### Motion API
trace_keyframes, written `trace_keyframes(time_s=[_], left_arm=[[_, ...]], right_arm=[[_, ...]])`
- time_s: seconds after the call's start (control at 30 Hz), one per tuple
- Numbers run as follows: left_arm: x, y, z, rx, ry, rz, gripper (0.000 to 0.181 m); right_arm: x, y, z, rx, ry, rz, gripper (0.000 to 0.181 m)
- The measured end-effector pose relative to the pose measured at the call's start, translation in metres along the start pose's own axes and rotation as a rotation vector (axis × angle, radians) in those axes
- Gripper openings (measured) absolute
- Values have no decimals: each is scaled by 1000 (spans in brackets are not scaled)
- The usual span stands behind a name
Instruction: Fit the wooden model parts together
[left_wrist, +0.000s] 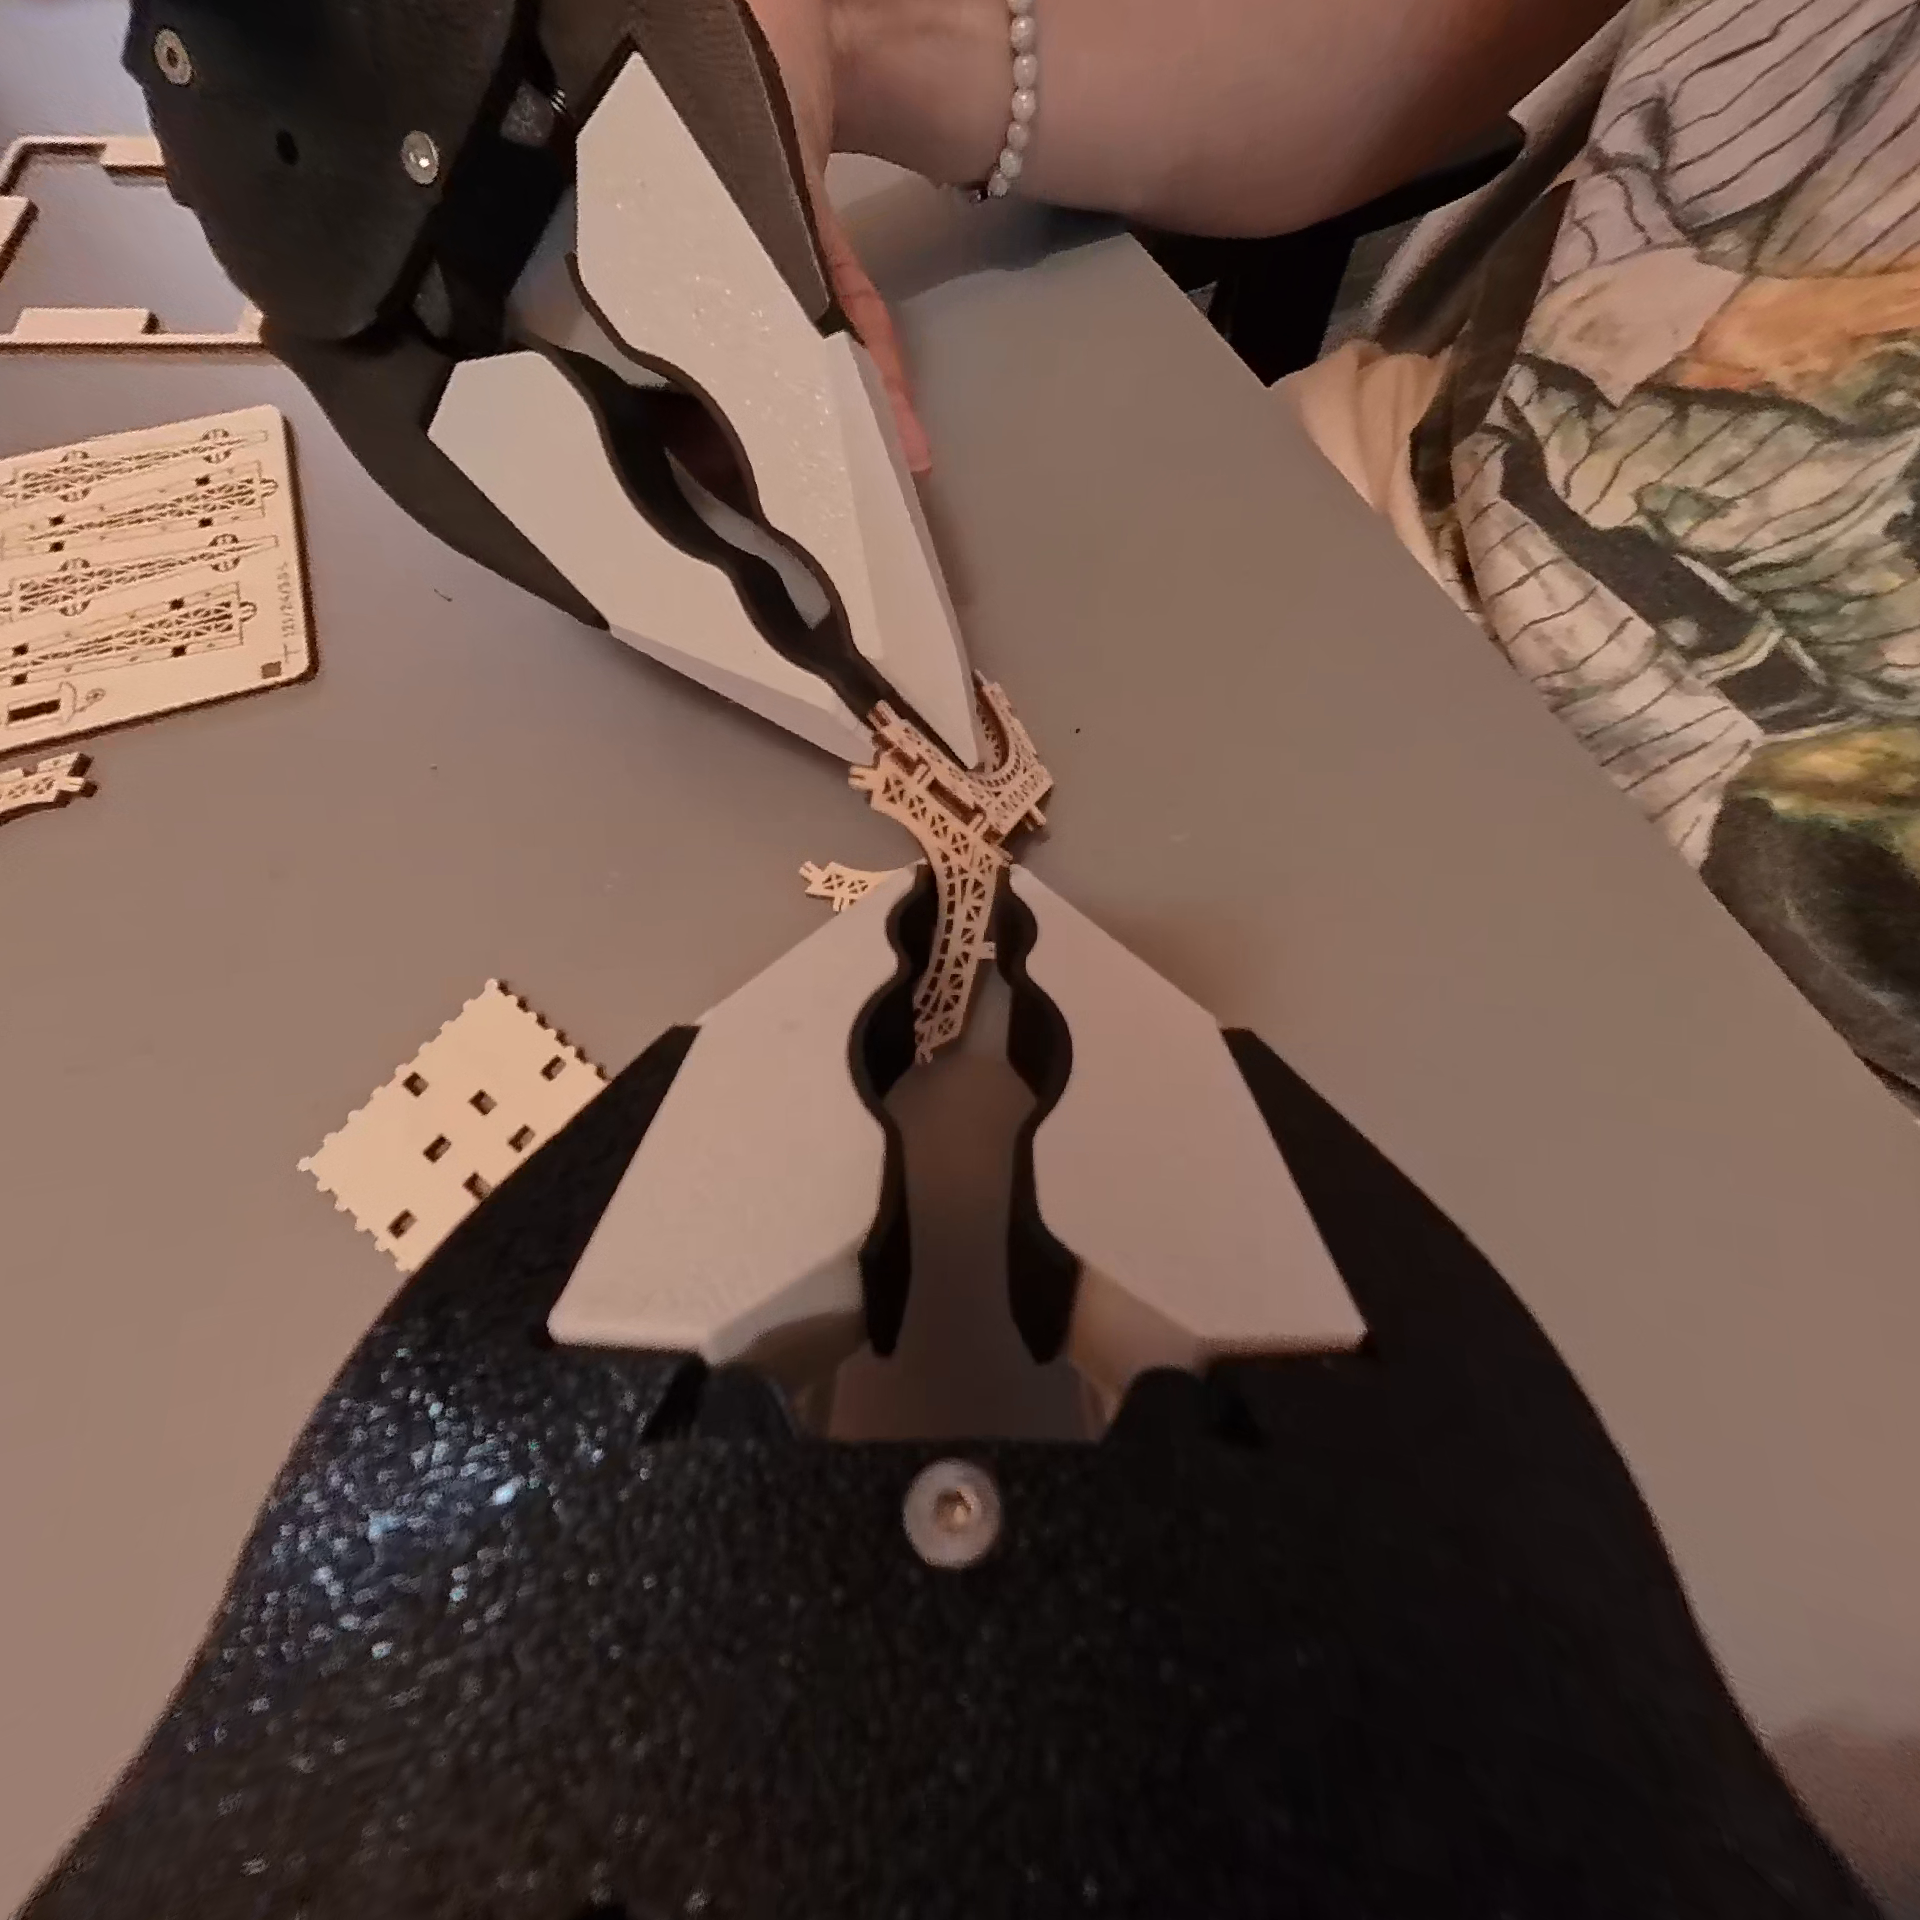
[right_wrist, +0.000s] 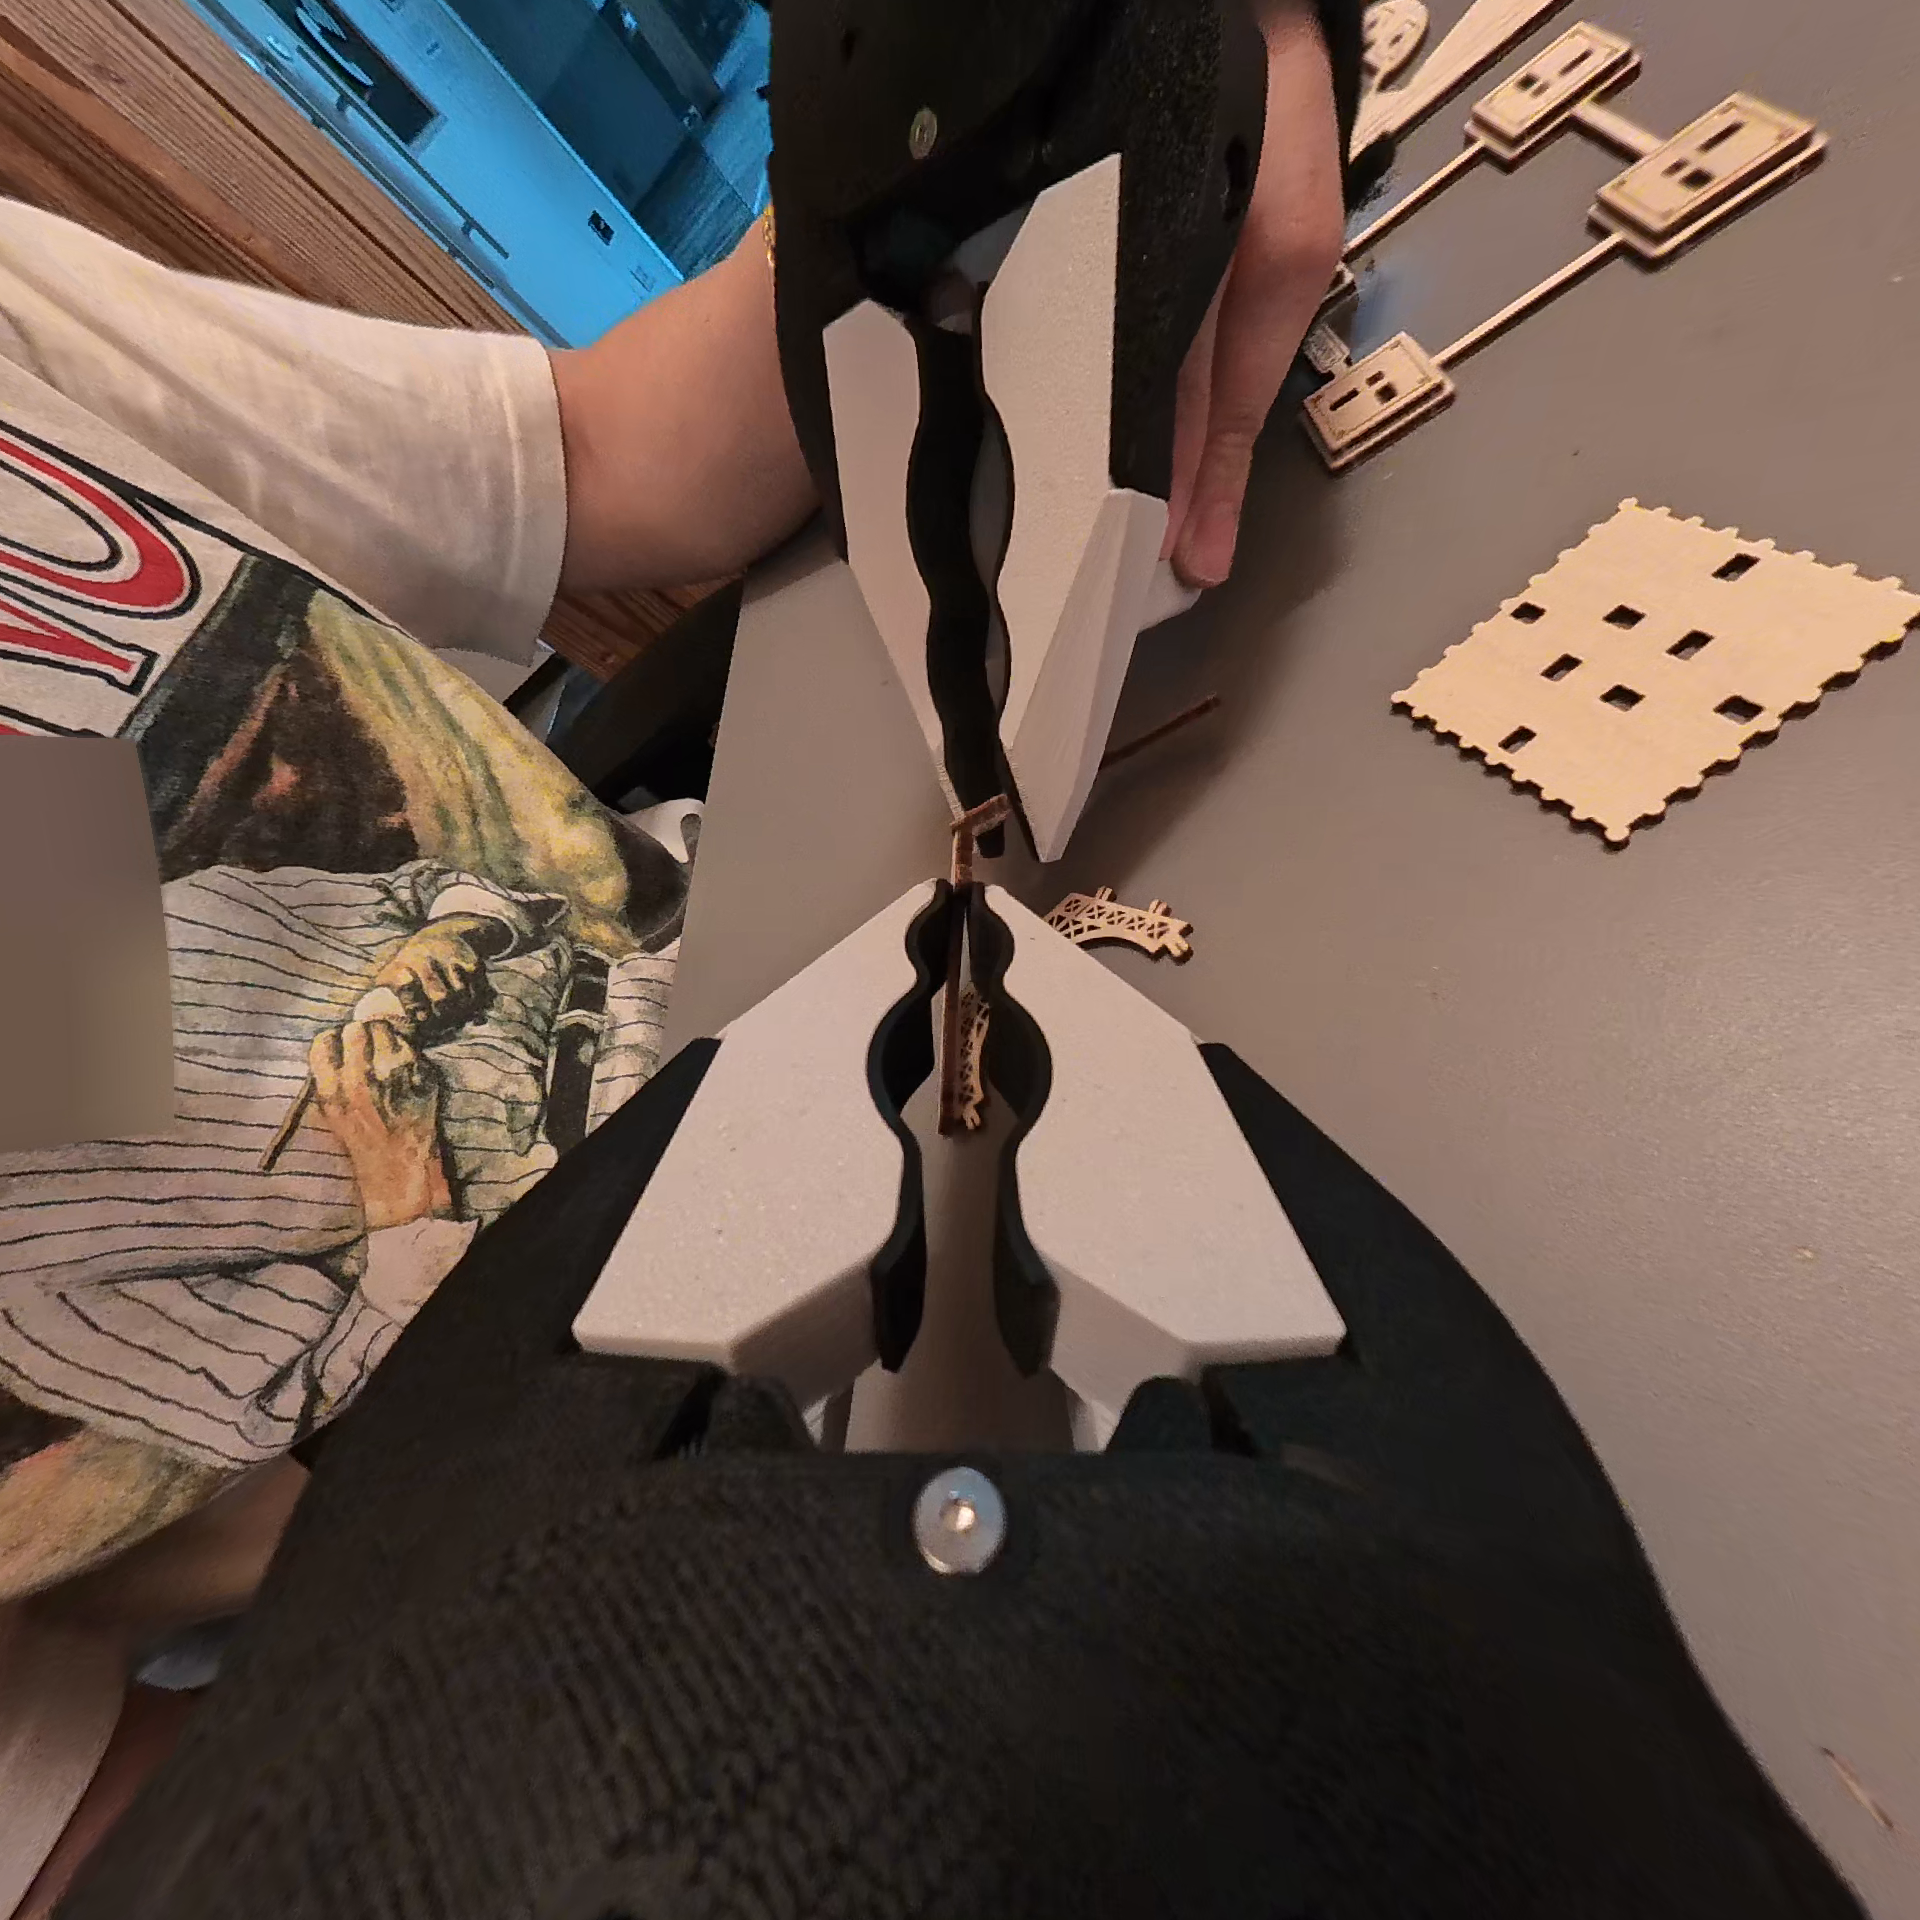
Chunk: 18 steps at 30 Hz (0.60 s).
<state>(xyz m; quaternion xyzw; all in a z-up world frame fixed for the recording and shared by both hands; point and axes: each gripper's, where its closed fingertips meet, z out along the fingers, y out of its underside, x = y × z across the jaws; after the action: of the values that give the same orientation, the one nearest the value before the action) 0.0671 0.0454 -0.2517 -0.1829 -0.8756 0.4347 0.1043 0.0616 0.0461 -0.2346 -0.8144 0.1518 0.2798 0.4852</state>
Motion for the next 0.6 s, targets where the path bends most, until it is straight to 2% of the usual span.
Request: trace_keyframes(time_s=[0.33,0.43,0.6], left_arm=[[-13,-6,-1,33,-148,-3,8],[-17,-2,1,-10,-187,-27,8],[-18,-1,2,-6,-218,-80,8]], right_arm=[[9,-12,-10,93,43,23,1],[13,-13,-11,97,74,31,1],[16,-14,-11,104,56,69,2]])
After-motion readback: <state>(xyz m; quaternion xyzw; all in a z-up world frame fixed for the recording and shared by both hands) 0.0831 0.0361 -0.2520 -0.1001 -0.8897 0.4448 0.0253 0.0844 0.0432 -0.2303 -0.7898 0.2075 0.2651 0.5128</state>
